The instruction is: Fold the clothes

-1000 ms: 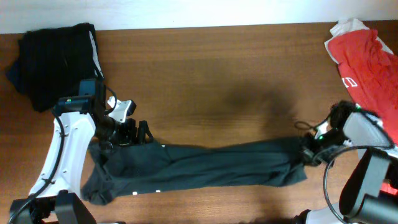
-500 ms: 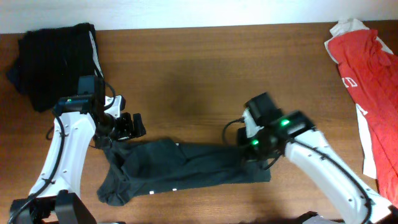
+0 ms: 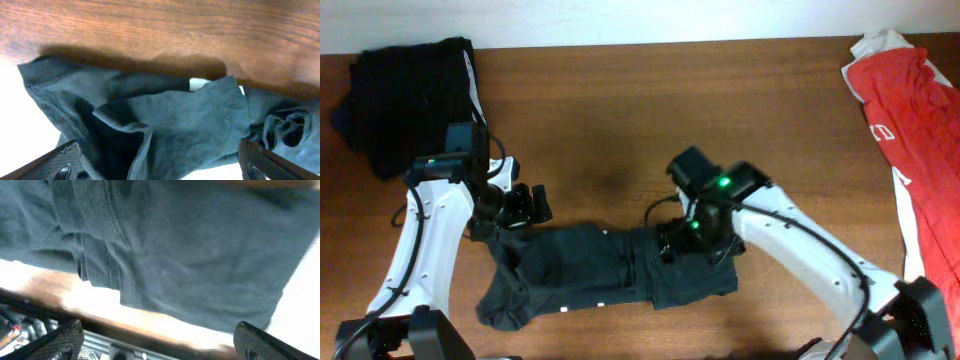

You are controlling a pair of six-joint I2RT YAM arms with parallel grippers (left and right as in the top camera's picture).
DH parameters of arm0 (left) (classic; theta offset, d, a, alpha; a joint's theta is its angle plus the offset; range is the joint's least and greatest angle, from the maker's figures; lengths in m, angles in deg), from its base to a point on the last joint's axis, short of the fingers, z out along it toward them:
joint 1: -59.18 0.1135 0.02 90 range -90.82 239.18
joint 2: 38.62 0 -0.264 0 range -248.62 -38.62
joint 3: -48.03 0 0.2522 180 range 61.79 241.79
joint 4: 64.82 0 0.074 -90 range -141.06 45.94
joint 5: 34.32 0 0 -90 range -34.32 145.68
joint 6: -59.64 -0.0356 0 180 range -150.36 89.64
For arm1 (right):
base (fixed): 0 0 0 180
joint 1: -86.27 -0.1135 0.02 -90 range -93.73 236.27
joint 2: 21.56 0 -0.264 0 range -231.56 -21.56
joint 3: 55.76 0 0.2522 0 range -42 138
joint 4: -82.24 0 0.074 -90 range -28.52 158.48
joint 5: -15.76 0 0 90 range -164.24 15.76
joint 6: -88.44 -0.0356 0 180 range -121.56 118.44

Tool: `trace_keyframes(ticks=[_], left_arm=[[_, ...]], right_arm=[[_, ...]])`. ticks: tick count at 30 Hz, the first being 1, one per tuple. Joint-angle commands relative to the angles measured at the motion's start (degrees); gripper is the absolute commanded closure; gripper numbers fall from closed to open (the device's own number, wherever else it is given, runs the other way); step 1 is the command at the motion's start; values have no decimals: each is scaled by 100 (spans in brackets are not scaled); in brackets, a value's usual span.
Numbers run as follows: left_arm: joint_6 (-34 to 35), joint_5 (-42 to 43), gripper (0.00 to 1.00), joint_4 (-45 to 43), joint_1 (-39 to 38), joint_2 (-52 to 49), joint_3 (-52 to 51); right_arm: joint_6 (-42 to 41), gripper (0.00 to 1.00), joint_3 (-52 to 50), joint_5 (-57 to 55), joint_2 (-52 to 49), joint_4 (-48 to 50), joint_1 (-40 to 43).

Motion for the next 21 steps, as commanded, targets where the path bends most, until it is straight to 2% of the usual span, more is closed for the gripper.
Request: trace_keyframes(ticks=[1, 3, 4, 8, 11, 13, 15, 16, 17, 18, 19, 21], left_arm=[[50, 0, 1, -7, -2, 96, 70], [50, 20, 1, -11, -2, 96, 70], [50, 17, 1, -2, -2, 96, 70], [50, 0, 1, -4, 9, 96, 70], [48, 2, 1, 85, 9, 96, 70], [-37, -2, 1, 98, 9, 96, 70], [-37, -2, 1, 103, 35, 96, 70], [-37, 0, 1, 129, 186, 96, 70], [-37, 0, 1, 155, 273, 96, 70], [-37, 0, 1, 170, 299, 96, 70], [-35, 2, 1, 168, 299, 96, 70], [-35, 2, 1, 195, 302, 96, 70]], right_arm=[[750, 37, -7, -2, 63, -247, 170], [730, 85, -479, 385, 50, 577, 63], [721, 93, -898, 1012, -33, 1521, -42], [422, 96, -1287, 1281, -802, 3357, -92], [420, 92, -1285, 1274, -1464, 3982, -44], [385, 92, -1058, 1248, -1480, 3853, 264], [800, 79, 22, 1187, -1390, 2459, 973], [1449, 44, 1045, 1187, -1355, 1161, 1611], [1847, 17, 1631, 1187, -1355, 249, 1963], [2218, 1, 2015, 1073, -1355, -695, 2284], [2251, 1, 1915, 601, -1355, -1412, 2564], [2249, 1, 1143, 463, -1355, -1340, 2610]])
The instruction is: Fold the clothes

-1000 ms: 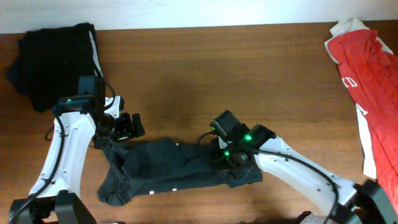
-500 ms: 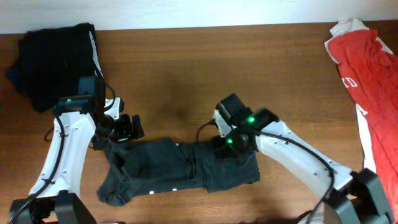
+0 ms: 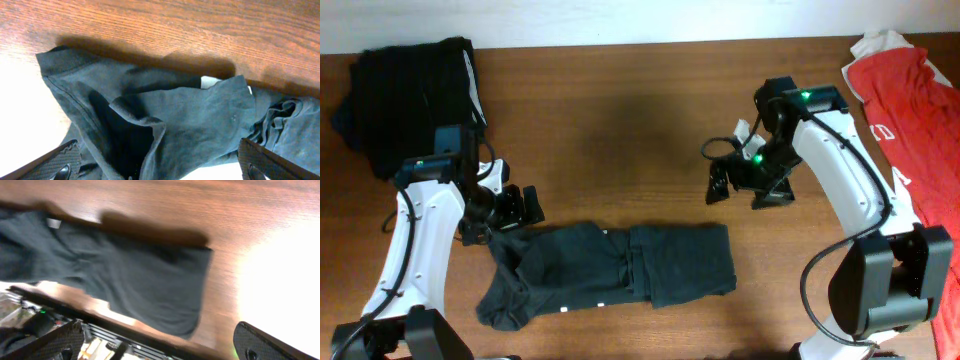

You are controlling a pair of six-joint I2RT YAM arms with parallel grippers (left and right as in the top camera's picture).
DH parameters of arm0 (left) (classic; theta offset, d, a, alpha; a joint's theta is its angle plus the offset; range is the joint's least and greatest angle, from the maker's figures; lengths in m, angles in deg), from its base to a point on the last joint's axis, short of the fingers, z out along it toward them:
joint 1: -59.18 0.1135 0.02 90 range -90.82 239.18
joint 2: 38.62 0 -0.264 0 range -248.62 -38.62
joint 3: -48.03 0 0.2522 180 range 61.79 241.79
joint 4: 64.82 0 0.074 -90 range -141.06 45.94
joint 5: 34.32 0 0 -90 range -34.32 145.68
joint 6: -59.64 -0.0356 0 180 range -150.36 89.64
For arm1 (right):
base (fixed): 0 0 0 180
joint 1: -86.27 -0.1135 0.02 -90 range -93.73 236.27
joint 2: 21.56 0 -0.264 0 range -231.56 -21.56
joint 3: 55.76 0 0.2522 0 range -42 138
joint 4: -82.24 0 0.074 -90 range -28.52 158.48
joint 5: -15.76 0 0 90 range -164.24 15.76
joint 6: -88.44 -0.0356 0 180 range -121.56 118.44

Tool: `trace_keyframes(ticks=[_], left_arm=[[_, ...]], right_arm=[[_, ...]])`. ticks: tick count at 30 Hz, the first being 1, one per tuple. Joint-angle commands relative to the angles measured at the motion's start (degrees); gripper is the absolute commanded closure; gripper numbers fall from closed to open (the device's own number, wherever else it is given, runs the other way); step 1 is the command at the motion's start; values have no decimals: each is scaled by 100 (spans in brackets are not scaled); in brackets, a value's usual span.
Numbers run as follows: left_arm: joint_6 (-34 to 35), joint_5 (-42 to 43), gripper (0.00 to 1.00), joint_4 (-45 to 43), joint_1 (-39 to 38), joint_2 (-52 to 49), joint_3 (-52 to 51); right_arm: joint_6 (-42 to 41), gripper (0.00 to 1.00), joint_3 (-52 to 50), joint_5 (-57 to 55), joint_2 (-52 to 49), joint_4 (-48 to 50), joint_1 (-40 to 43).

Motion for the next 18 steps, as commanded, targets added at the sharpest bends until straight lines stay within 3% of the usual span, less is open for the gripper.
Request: trace_keyframes(ticks=[1, 6, 7, 8, 9, 10, 11, 14, 18], left_arm=[[-33, 20, 1, 46, 13, 96, 48], [-33, 20, 1, 46, 13, 96, 48], [-31, 22, 1, 44, 13, 96, 48], [-31, 20, 1, 46, 13, 96, 48], [-33, 17, 1, 48, 13, 96, 48], [-33, 20, 1, 48, 13, 96, 48], [-33, 20, 1, 48, 13, 96, 48], [-33, 17, 1, 52, 13, 96, 48], [-33, 22, 1, 70, 13, 96, 48]], right_arm=[[221, 0, -1456, -240, -13, 487, 33], [199, 12, -3206, 667, -13, 1996, -42], [173, 24, -3362, 811, -13, 2212, -109], [-146, 47, -3458, 817, -13, 2500, -188], [-540, 78, -3456, 815, -13, 2911, -221], [-671, 92, -3453, 811, -13, 3117, -210], [-798, 96, -3432, 750, -13, 3346, -160], [-1309, 96, -2940, 223, -13, 3641, 330], [-1237, 96, -1751, -52, -13, 2916, 1770]])
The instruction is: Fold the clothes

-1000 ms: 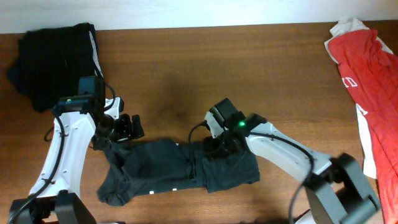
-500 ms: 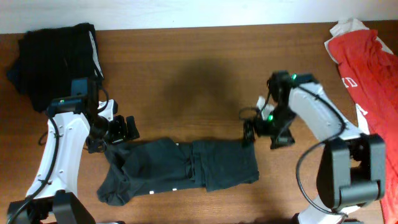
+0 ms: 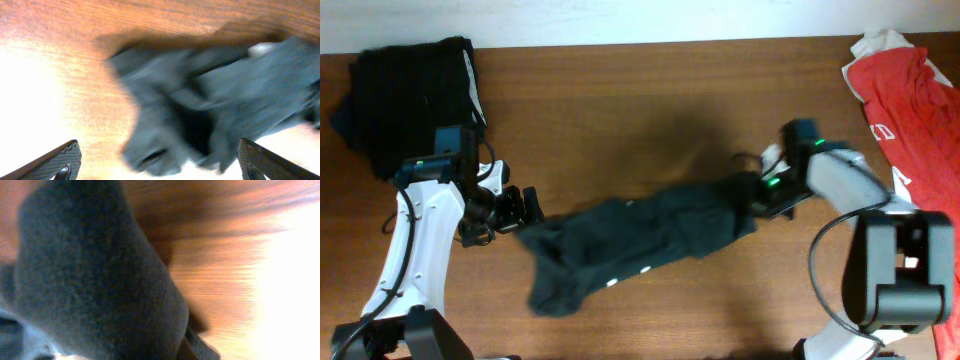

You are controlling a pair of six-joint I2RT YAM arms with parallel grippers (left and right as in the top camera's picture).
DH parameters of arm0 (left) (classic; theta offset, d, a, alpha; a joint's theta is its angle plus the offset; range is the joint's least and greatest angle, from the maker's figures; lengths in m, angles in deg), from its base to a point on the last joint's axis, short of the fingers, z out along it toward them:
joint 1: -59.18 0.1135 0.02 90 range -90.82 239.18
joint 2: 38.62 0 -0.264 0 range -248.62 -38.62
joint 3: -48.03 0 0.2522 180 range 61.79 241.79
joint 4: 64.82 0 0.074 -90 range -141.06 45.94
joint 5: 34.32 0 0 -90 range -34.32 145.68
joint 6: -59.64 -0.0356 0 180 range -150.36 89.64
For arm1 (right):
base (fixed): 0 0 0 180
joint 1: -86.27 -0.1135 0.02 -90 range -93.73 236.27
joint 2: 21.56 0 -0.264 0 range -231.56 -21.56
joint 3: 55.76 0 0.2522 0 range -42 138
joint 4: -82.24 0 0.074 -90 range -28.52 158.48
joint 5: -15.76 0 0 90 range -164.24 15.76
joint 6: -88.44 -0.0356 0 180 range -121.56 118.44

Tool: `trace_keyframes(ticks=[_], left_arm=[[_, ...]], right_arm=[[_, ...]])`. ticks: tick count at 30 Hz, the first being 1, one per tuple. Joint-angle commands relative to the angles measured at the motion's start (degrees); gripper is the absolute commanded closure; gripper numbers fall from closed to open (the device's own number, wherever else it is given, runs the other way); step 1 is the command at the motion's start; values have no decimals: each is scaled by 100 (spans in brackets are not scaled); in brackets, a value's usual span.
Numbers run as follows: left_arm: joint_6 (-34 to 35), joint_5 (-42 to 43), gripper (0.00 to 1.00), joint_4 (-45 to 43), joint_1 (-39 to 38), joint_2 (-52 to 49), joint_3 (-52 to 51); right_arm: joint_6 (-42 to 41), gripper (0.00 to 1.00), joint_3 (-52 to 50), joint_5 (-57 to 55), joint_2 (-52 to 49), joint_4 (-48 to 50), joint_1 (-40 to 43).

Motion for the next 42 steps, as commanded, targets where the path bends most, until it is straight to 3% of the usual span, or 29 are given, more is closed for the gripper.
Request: trace_keyframes(ticks=[1, 3, 4, 5, 6, 10, 16, 18, 20, 25, 26, 27, 29, 30, 34, 35, 36, 42], left_arm=[[-35, 63, 1, -11, 13, 96, 46], [-79, 262, 1, -37, 9, 96, 28], [-155, 407, 1, -111, -9, 96, -33], [-278, 706, 1, -256, -50, 96, -168], [-361, 1158, 1, -533, -133, 96, -422], [-568, 2157, 1, -1735, -535, 92, -1047], [-452, 981, 1, -2691, -1818, 96, -638], [-350, 557, 17, -2909, -2402, 72, -638], [-350, 470, 25, -3016, -2680, -72, -638], [-328, 485, 29, -2946, -2839, -756, -638], [-330, 490, 42, -2841, -2839, -807, -638], [-330, 470, 67, -2669, -2839, -837, -638], [-330, 407, 92, -2396, -2839, -887, -640], [-330, 323, 100, -2280, -2839, -918, -640], [-302, 216, 100, -1462, -2839, -1060, -640], [-302, 208, 75, -1296, -2837, -1049, -638], [-258, 199, 3, -1191, -2826, -1049, -638], [105, -496, 1, 46, -2061, -678, 505]], right_arm=[[83, 96, 581, -326, 44, -455, 852], [188, 96, 588, -428, 44, -748, 1108], [205, 83, 588, -553, 44, -914, 1139], [341, 37, 588, -592, 44, -1128, 1132], [339, 6, 588, -667, 44, -1440, 1132], [487, 2, 590, -791, 44, -1891, 1132], [645, 3, 590, -798, 44, -1974, 1115], [667, 3, 590, -927, 79, -2063, 1012], [658, 0, 667, -1128, 363, -2319, 942], [577, 1, 1633, -1416, 1405, -3353, 944], [577, 1, 1742, -1414, 1628, -3484, 942], [579, 1, 1742, -1416, 1790, -3501, 944], [579, 1, 1742, -1414, 1989, -3585, 944], [579, 1, 1742, -1414, 2044, -3622, 942], [643, 1, 1742, -1414, 2065, -3731, 944], [640, 1, 1742, -1414, 2065, -3733, 942], [640, 1, 1742, -1412, 2065, -3733, 942], [732, 1, 1742, -1416, 2065, -3775, 942]])
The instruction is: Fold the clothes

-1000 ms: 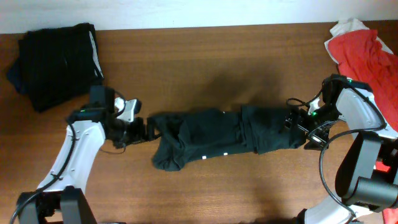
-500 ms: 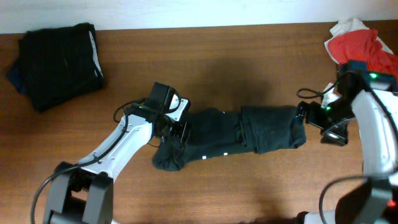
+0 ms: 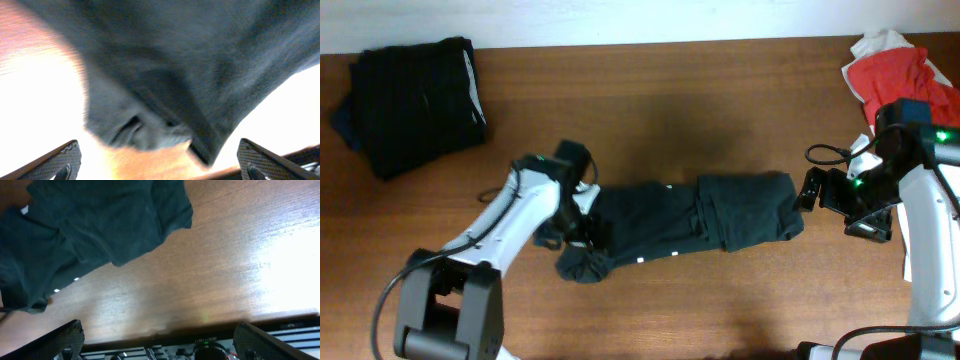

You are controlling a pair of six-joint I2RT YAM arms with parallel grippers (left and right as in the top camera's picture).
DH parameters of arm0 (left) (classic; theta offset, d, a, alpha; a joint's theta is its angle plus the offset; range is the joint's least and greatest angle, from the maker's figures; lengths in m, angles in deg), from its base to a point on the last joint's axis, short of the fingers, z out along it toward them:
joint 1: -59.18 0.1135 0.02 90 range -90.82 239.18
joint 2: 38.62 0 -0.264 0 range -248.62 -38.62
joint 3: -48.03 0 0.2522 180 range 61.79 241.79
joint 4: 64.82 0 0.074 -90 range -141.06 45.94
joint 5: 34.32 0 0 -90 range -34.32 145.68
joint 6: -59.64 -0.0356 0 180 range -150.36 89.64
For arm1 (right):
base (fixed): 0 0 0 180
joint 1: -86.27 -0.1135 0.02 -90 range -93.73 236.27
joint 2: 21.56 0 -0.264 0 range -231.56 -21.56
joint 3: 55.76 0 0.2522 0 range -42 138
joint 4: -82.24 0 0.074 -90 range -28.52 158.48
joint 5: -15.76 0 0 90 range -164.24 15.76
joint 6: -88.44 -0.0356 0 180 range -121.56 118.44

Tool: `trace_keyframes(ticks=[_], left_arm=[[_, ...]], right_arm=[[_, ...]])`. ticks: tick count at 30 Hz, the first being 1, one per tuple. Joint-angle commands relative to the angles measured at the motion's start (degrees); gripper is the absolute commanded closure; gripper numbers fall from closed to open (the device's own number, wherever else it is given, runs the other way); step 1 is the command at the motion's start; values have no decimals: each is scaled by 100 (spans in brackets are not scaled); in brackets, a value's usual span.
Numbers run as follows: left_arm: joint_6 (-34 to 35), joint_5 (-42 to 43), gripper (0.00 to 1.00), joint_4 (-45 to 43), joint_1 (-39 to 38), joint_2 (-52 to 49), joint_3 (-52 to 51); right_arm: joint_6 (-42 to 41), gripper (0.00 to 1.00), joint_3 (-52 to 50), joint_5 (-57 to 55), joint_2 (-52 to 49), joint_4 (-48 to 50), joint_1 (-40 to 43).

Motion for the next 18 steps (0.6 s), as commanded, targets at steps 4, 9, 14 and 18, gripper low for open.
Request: trace_keyframes(ticks=[4, 9, 14, 18], left_arm=[[212, 199, 1, 98, 1491, 448, 339], [-28, 1738, 1, -1080, 1681, 199, -841], [-256, 2448, 1, -2149, 1611, -337, -1276], [-273, 2444, 3, -2387, 1410, -807, -1276]], right_arm=[[129, 1, 90, -90, 96, 31, -37], [129, 1, 90, -24, 96, 57, -37], [131, 1, 90, 0, 96, -4, -37], [131, 1, 90, 46, 96, -4, -37]])
